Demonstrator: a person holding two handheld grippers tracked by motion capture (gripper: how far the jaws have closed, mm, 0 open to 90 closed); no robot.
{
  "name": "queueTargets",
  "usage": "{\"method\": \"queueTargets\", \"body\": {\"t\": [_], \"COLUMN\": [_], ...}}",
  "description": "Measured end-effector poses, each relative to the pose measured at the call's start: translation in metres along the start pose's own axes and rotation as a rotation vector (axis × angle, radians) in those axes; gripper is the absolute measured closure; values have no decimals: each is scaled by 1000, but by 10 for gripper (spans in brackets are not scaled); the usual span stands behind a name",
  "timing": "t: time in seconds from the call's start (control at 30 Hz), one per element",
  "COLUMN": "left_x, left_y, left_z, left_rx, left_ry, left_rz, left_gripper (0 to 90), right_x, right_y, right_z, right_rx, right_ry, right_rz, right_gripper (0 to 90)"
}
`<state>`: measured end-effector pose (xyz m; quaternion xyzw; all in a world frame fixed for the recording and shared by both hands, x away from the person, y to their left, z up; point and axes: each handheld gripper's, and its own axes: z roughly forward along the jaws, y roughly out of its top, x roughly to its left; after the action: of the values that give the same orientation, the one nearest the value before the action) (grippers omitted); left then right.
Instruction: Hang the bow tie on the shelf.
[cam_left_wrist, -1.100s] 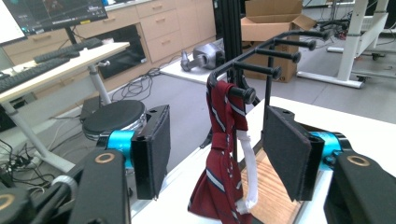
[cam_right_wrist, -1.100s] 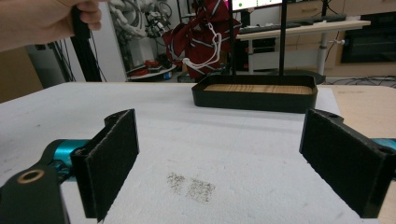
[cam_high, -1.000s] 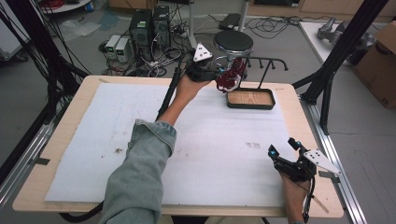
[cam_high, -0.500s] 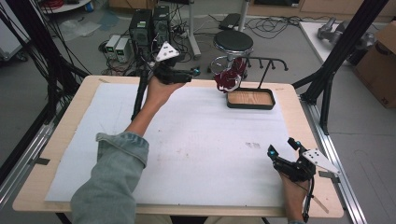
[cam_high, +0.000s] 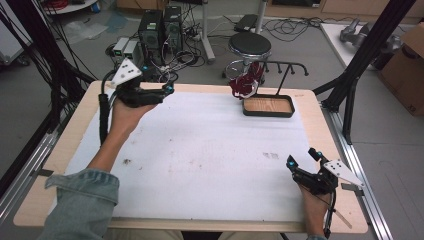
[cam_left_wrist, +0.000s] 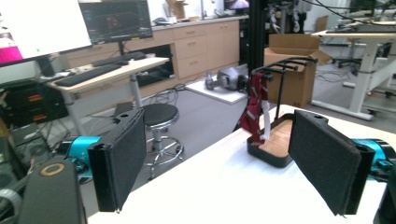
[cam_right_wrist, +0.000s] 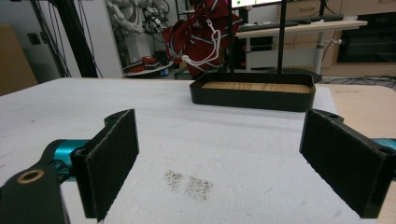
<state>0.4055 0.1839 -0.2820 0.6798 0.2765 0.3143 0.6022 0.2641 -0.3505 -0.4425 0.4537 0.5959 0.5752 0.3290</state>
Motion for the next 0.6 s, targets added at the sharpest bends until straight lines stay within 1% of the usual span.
{"method": "queueTargets", "body": {"t": [0.03,0.1,0.2,0.23,0.33,0.37,0.43,0.57,0.6], "left_x": [2,5,6,6,4,3,1,-3,-4], "left_y": [-3,-12,-23,-29,-45,-52,-65,-85,-91], "left_z": [-7,-22,-40,-48,-64,-69,-80,-97,-102], "left_rx": [-4,4,9,9,6,11,28,58,64], "left_ry": [9,22,46,57,79,84,91,106,111], "left_rz": [-1,-21,-21,-20,-15,-11,-17,-15,-22], "left_gripper": [198,198,195,195,196,196,196,195,195], "right_x": [0,0,1,1,1,1,1,1,1], "right_y": [0,0,0,0,0,0,0,0,0], "right_z": [0,0,1,1,1,1,2,1,1], "right_rx": [-1,-1,4,4,4,5,4,5,6], "right_ry": [1,-2,-3,-2,-4,-4,-6,-6,-7], "right_rz": [-3,-8,-8,-11,-14,-13,-11,-11,-11], "right_gripper": [108,109,109,108,109,109,109,109,109]}}
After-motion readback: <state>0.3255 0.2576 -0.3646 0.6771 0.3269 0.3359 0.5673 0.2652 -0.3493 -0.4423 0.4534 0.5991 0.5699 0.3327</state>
